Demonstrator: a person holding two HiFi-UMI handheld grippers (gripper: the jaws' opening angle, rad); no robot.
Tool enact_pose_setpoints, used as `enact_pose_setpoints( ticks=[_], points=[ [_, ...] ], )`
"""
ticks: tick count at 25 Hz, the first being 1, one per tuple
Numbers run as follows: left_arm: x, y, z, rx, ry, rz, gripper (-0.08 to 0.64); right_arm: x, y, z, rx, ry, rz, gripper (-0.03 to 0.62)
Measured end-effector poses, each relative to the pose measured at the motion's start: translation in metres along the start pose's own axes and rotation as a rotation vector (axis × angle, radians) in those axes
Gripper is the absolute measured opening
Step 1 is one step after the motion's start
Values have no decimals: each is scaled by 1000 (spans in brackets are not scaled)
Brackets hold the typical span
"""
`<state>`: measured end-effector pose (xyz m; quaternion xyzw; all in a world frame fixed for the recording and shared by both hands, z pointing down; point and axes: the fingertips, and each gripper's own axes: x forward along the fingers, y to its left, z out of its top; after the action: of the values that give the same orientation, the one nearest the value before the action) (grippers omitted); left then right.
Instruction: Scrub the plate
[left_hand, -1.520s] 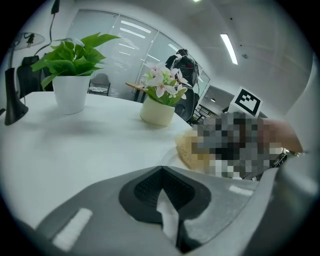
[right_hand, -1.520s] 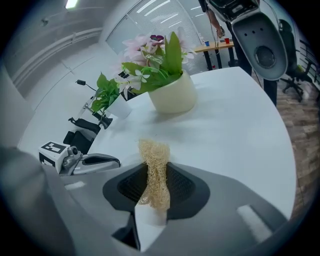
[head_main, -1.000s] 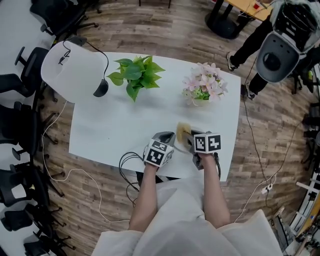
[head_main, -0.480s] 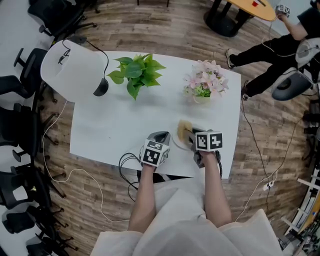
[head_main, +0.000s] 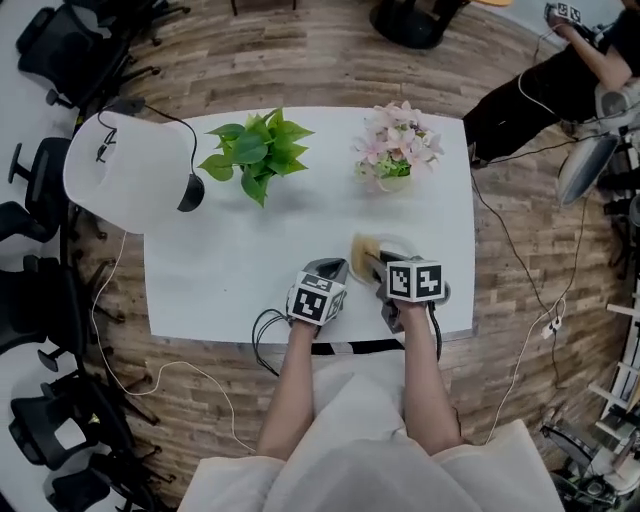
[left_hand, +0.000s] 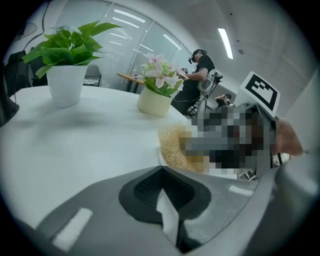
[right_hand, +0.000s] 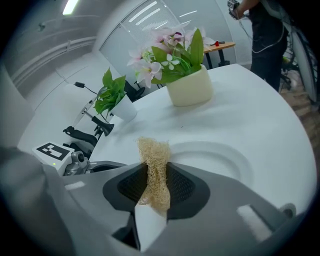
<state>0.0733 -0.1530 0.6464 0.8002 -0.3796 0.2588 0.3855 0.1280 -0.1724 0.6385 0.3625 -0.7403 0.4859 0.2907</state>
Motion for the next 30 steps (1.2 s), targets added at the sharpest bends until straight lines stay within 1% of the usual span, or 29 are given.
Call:
enact_pose_setpoints(
  ticks=[3,6,11,15,17,19,22,27,30],
  points=[
    [-1,0,1,15,13,-40,1,-3,4,-5,59,-33,-20,133],
    [-3,-1,4,48,27,-74,0,-4,9,-11,113,-65,-39,133],
    [-9,3,13,81,24,-110,0,-5,12,-16,180,-115,-71,133],
    [-12,0,19,124,30,-144,1,-5,8,-20,239,-153,-85,133],
    [-12,-2,22,138,30,-153,1,-5,6,-21,250,-158,-86,133],
    [-10,-3,24,137,29,-154,0,-3,5,-20,245,-151,-79,133],
    [-5,-6,23,115,27,-137,0,-2,2,-18,215,-122,-53,133],
    [0,-14,22,90,27,-79,2,-6,-8,-15,121,-47,-26,133],
    [5,-18,29,70,-9,-43,0,-7,-16,-14,71,-14,-4,133]
  ],
)
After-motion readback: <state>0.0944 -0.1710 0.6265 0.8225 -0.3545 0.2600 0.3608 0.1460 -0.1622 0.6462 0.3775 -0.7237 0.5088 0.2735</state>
